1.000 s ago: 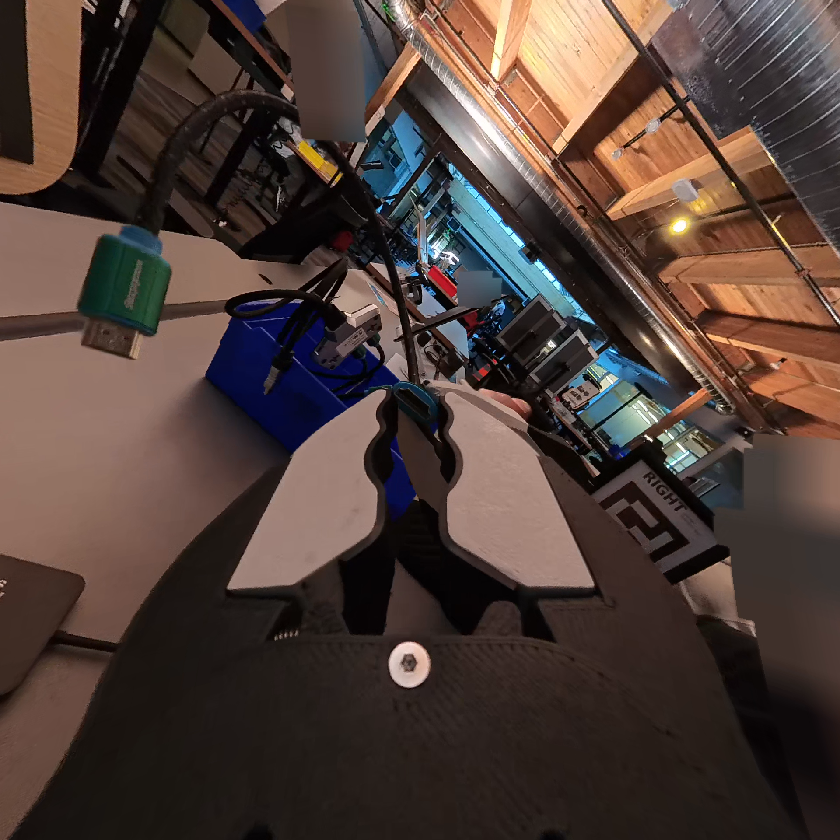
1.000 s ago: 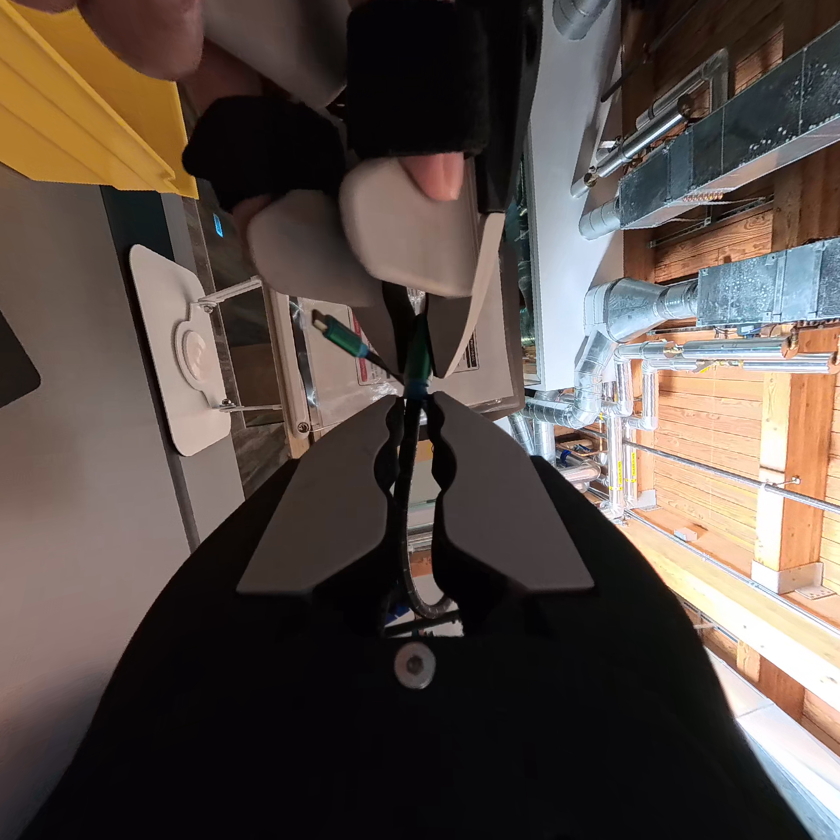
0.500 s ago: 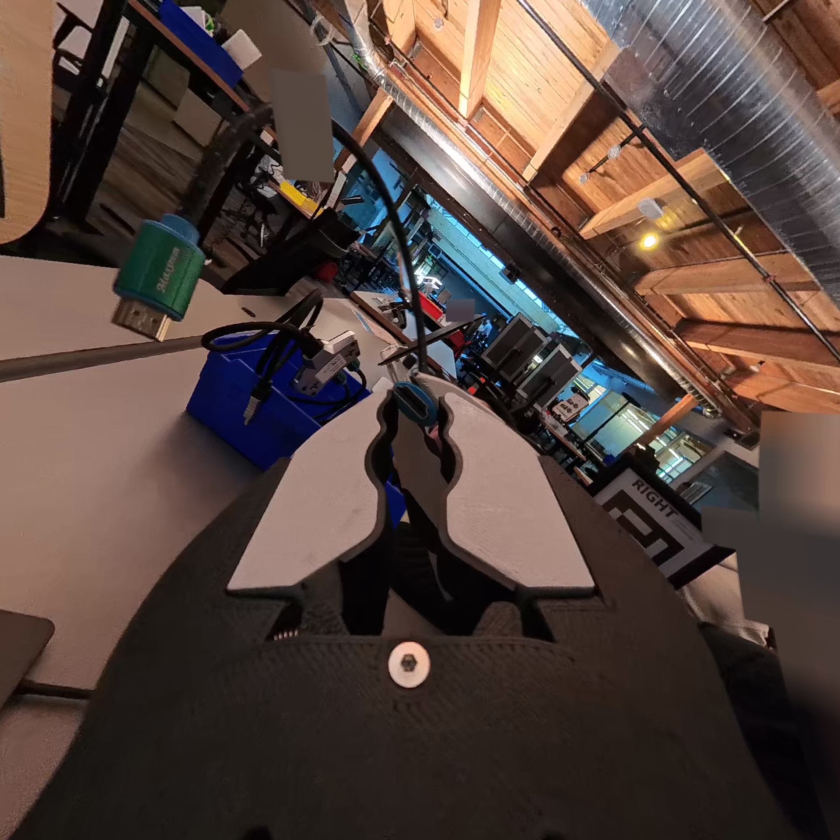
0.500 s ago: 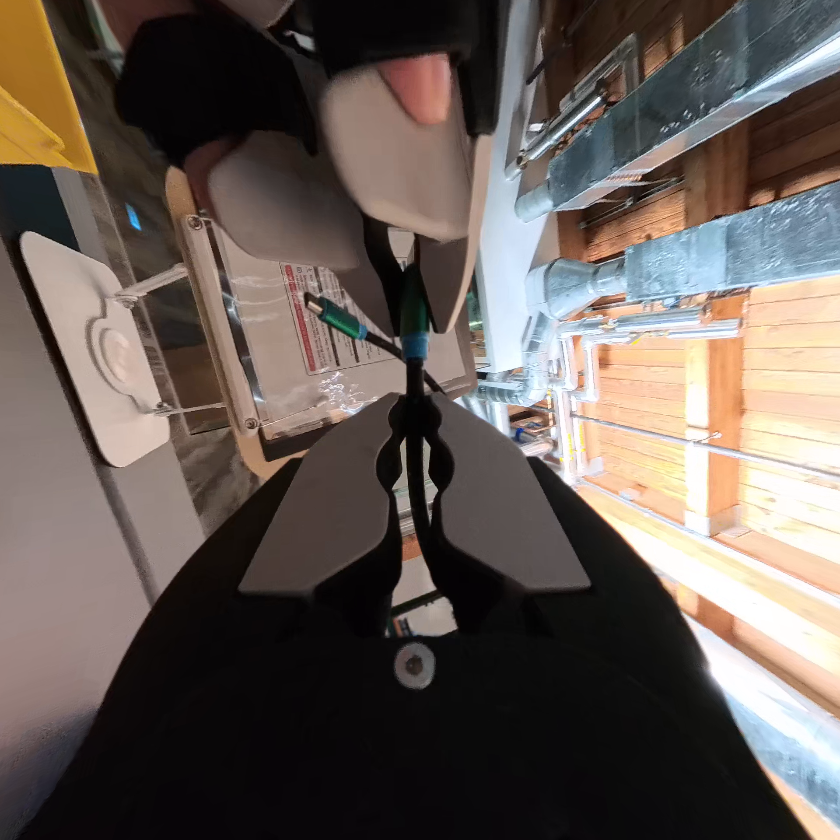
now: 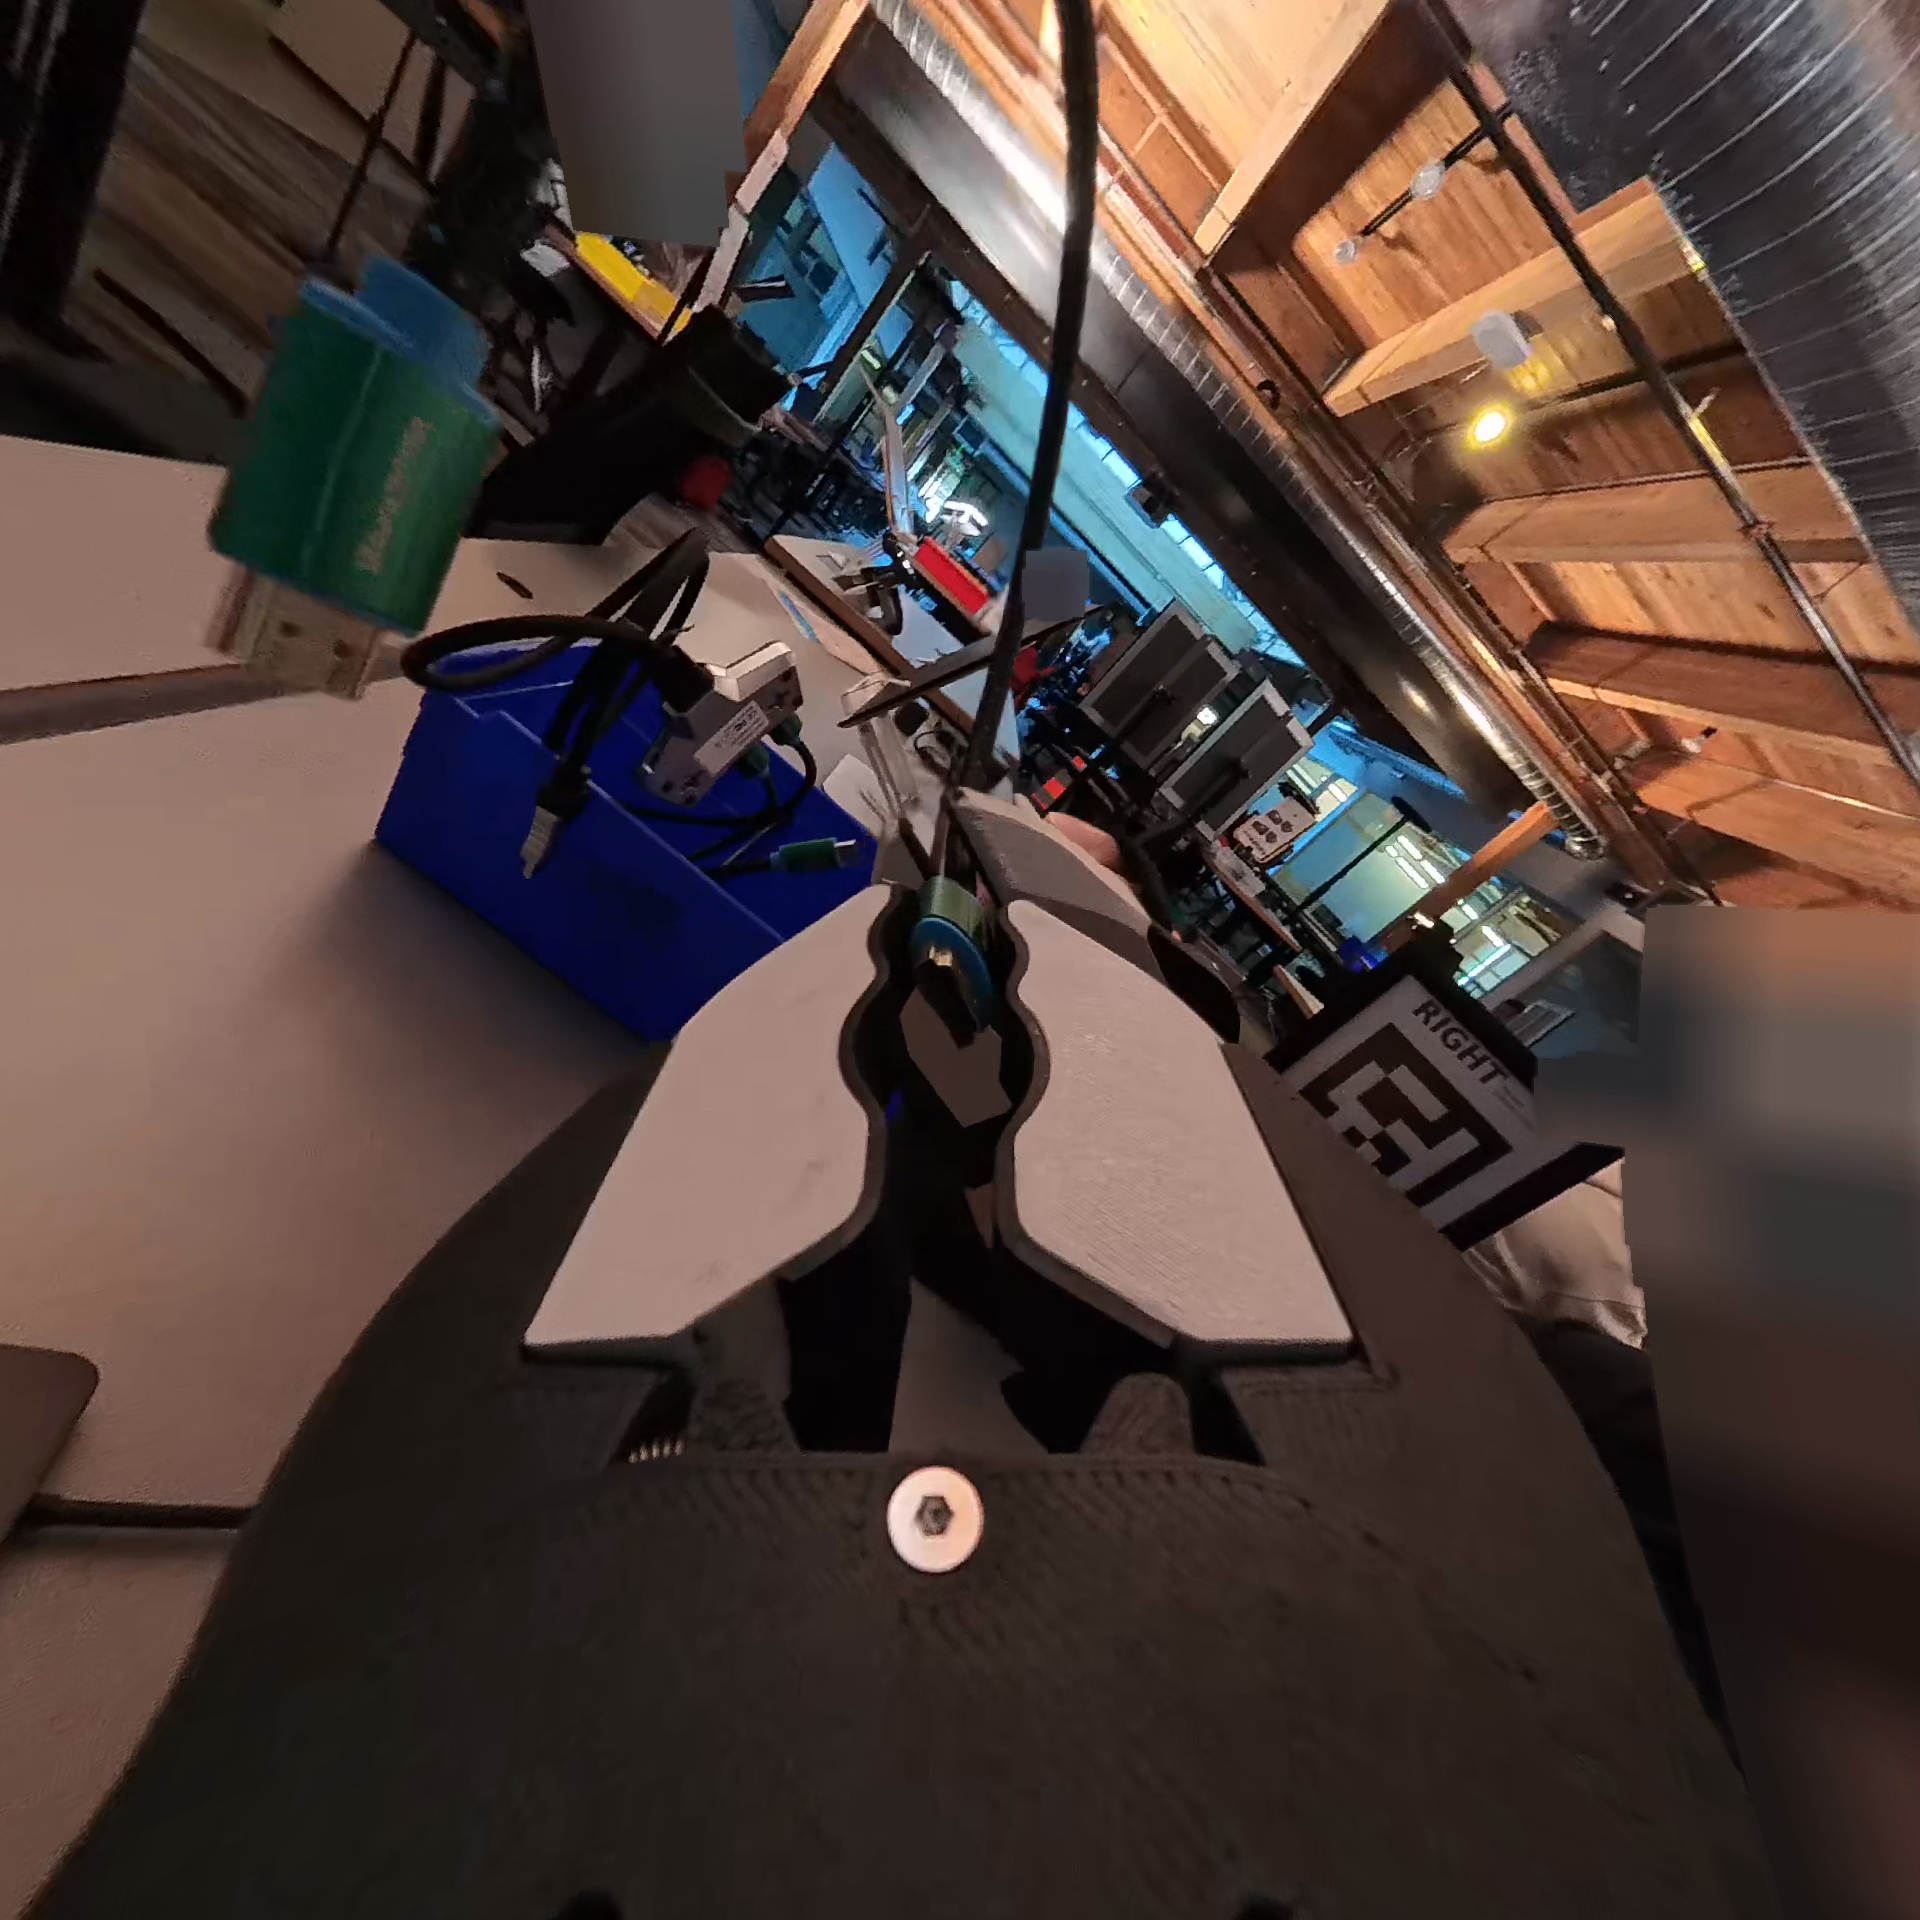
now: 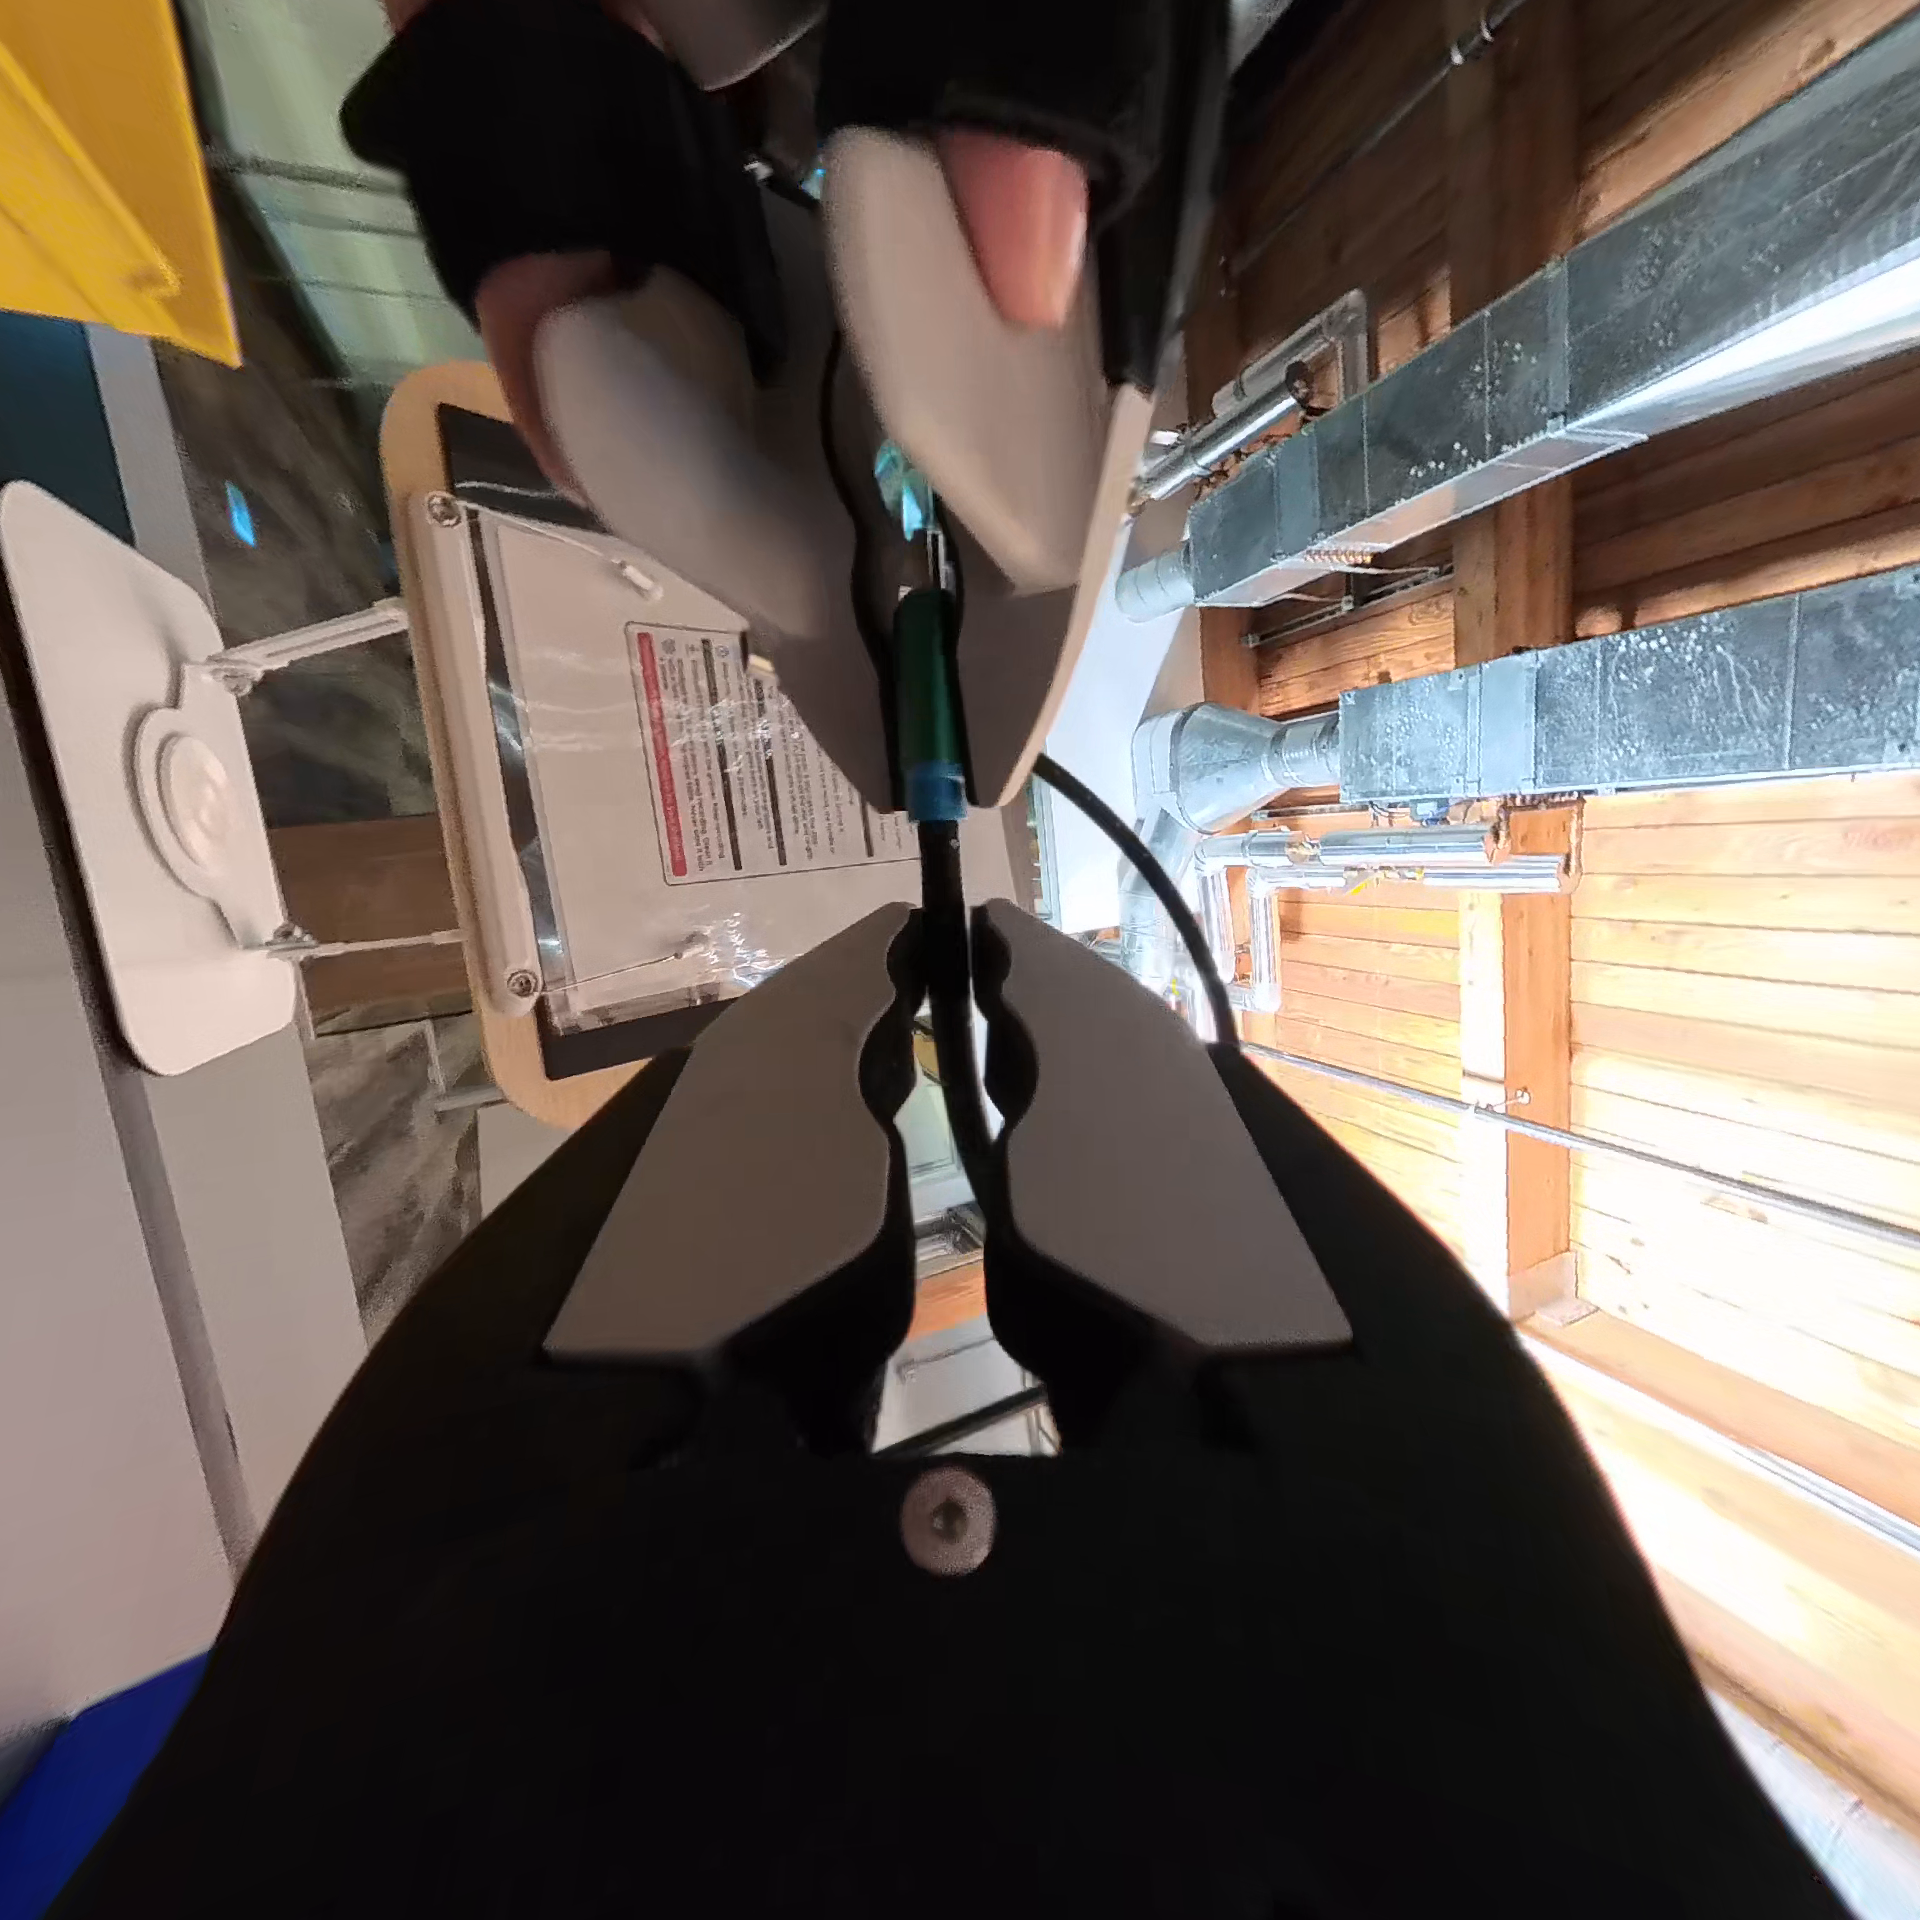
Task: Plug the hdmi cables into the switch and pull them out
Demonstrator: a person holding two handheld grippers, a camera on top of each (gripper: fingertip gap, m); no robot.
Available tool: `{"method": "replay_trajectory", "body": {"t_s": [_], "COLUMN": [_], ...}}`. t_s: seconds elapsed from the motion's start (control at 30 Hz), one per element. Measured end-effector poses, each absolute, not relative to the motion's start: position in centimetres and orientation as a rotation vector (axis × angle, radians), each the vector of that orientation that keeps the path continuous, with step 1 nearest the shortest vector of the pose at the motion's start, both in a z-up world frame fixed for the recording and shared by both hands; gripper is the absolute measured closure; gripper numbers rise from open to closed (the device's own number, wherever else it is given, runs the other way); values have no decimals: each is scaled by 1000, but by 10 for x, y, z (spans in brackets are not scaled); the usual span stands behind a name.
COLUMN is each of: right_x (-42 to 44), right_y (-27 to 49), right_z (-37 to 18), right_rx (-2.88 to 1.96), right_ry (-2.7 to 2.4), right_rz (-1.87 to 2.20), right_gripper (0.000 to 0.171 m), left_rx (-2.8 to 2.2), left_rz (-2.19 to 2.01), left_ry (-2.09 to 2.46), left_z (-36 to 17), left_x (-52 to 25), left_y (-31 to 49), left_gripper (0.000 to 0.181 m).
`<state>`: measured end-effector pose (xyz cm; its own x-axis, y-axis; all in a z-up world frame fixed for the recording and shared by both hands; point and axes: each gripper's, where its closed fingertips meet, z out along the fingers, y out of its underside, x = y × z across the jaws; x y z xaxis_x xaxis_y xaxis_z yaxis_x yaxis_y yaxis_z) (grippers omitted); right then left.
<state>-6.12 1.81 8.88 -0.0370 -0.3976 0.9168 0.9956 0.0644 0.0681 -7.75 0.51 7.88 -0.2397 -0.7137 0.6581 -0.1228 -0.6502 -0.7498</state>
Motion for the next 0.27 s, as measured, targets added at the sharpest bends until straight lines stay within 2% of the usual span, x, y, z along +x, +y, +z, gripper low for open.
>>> {"method": "replay_trajectory", "body": {"t_s": [0.13,0.27], "right_x": [-73,-104], "right_y": [11,-7], "right_z": [94,85], "right_rx": [-805,-741], "right_ry": [-988,-1109], "right_rz": [-1247,-1003], "right_gripper": [152,160], "left_rx": [-1546,-1477], "left_rz": [-1969,-2025], "left_ry": [947,875], "left_z": [91,108], "left_x": [-85,-102], "left_y": [11,21], "left_gripper": [169,169]}}
